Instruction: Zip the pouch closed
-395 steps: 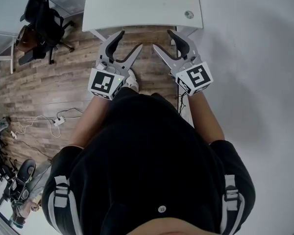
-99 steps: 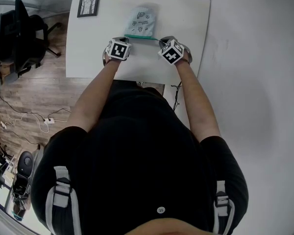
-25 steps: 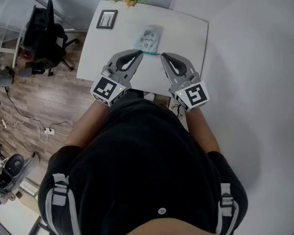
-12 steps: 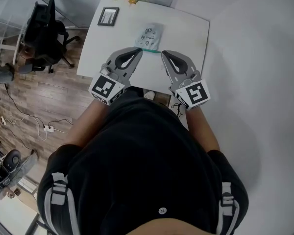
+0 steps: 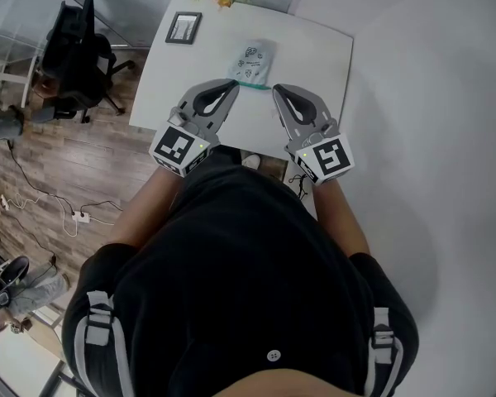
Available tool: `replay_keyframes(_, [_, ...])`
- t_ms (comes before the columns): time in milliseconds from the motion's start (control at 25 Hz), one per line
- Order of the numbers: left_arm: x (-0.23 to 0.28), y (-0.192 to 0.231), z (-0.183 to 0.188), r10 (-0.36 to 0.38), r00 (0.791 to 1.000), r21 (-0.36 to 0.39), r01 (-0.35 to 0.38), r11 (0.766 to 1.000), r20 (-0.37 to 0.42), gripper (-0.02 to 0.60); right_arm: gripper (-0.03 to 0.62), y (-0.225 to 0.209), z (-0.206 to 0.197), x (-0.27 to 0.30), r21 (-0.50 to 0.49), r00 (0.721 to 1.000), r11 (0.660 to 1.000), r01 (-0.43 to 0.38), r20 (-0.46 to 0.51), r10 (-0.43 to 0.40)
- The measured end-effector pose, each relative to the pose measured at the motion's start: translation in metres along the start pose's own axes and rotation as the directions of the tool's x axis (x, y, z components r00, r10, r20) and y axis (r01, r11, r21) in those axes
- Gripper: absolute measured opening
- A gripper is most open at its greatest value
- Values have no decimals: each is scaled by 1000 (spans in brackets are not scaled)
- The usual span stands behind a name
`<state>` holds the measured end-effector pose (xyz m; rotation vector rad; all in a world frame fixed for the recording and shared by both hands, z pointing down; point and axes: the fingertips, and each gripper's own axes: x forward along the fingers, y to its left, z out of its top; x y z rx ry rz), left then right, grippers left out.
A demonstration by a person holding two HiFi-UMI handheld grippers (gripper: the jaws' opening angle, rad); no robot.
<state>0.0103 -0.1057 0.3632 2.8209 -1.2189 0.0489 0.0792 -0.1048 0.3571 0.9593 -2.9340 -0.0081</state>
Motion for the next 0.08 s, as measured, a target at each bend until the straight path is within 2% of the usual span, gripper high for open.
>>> replay_keyframes(80, [0, 2, -2, 2, 1000, 1, -2, 1000, -3, 9, 11, -1, -1, 1, 1, 1000, 1000, 1, 0, -1])
